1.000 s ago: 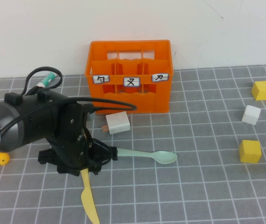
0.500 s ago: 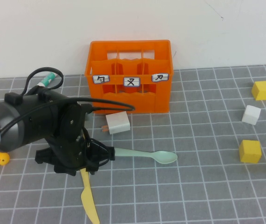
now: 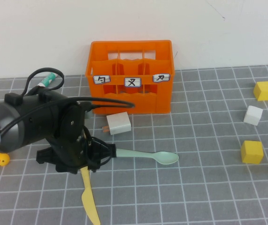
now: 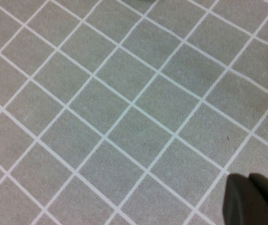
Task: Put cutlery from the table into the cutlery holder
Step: Pick up the knife
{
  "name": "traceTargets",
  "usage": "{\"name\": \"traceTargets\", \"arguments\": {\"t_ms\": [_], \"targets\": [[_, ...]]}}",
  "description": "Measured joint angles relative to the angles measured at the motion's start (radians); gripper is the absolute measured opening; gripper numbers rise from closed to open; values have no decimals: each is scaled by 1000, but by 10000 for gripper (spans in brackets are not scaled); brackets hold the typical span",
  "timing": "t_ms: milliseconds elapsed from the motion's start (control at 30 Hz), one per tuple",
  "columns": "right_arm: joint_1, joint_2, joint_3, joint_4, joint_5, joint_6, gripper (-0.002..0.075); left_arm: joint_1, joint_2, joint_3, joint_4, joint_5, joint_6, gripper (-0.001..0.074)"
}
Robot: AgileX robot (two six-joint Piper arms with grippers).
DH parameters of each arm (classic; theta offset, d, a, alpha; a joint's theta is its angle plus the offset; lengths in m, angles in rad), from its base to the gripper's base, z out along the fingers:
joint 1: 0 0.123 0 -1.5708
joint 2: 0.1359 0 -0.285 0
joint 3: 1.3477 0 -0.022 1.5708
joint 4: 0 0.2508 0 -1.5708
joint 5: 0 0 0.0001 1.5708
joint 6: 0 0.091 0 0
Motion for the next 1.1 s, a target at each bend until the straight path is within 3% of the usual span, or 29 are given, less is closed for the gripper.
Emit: {"name": "traceTargets", "arguments": {"t_ms": [867,1100], "targets": [[0,0,0,26,1,0,-3,0,68,-14,-5,44,67,324],[0,0,0,26,4,0,-3,2,68,-15,-19,34,202,294]]}}
